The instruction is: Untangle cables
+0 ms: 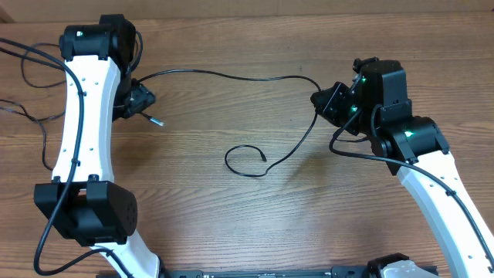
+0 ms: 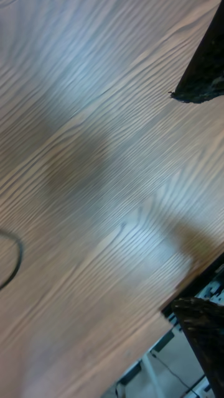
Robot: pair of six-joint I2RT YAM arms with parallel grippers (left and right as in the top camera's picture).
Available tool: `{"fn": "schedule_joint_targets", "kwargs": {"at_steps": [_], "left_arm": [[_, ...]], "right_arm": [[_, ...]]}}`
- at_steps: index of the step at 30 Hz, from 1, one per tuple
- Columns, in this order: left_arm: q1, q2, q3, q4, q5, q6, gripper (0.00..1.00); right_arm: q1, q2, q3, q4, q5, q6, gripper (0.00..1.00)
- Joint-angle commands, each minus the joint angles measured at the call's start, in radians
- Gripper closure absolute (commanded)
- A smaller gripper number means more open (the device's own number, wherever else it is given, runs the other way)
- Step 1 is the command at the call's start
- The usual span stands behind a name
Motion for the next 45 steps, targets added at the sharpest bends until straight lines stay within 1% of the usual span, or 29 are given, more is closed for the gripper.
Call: {"fn": "schedule_joint_targets", "kwargs": {"at_steps": [1,4,5,6,8,9,10,11,14,16,19,20,22,24,27,31,35,39,43,45], "left_arm": [[-0.003,0.003,-0.003,0.005,0.204,0.097,0.00],[-0.002,0.003,-0.003,0.060,0.565,0.449,0.00],[-0.002,0.003,-0.003,0.068,0.654,0.529,0.00],[-0.002,0.003,-0.003,0.073,0.691,0.549,0.00],[-0.001,0.003,-0.003,0.080,0.648,0.508,0.00],[0.002,0.003,-0.003,0.079,0.565,0.442,0.00],[0.004,0.003,-0.003,0.077,0.528,0.413,0.00],[0.012,0.003,-0.003,0.063,0.401,0.319,0.00],[0.024,0.003,-0.003,0.029,0.195,0.185,0.00],[0.029,0.003,-0.003,0.007,0.095,0.124,0.00],[0.031,0.003,-0.004,-0.003,0.005,0.082,0.00],[0.031,0.003,-0.004,-0.003,-0.005,0.077,0.00],[0.031,0.005,-0.004,-0.003,-0.023,0.031,0.00],[0.031,0.005,-0.004,-0.003,-0.023,0.018,0.00],[0.031,0.005,-0.004,-0.003,-0.022,0.019,0.00],[0.031,0.005,-0.004,-0.003,-0.023,0.019,0.00],[0.031,0.005,-0.005,-0.003,-0.028,0.019,0.00],[0.031,0.005,-0.005,-0.003,-0.068,0.018,0.00],[0.031,0.005,-0.005,-0.003,-0.071,0.018,0.00],[0.031,0.005,-0.005,-0.002,-0.071,0.018,0.00]], "right_arm": [[-0.006,-0.005,0.015,0.005,0.026,0.016,0.96],[-0.006,-0.005,0.015,0.005,0.026,0.016,0.96],[-0.006,-0.005,0.015,0.004,0.026,0.016,0.96],[-0.006,-0.005,0.015,0.003,0.026,0.015,0.96],[-0.007,-0.005,0.015,-0.005,0.049,0.014,0.96],[-0.013,-0.005,0.015,-0.018,0.077,0.014,0.96],[-0.016,-0.005,0.015,-0.024,0.090,0.014,0.96],[-0.029,-0.005,0.015,-0.045,0.127,0.014,0.96],[-0.065,-0.005,0.015,-0.078,0.165,0.015,0.96],[-0.097,-0.005,0.015,-0.087,0.164,0.015,0.96],[-0.130,-0.005,0.015,-0.089,0.164,0.015,0.96],[-0.134,-0.005,0.015,-0.089,0.164,0.015,0.96],[-0.135,-0.005,0.015,-0.088,0.166,0.011,0.96],[-0.135,-0.005,0.015,-0.090,0.187,0.011,0.96],[-0.135,-0.005,0.015,-0.105,0.275,0.012,0.96],[-0.135,-0.005,0.015,-0.113,0.299,0.012,0.96],[-0.135,-0.005,0.015,-0.133,0.396,0.012,0.96],[-0.135,-0.005,0.015,-0.146,0.437,0.011,0.96],[-0.135,-0.005,0.015,-0.156,0.514,0.012,0.96],[-0.135,-0.005,0.015,-0.156,0.516,0.012,0.96]]}}
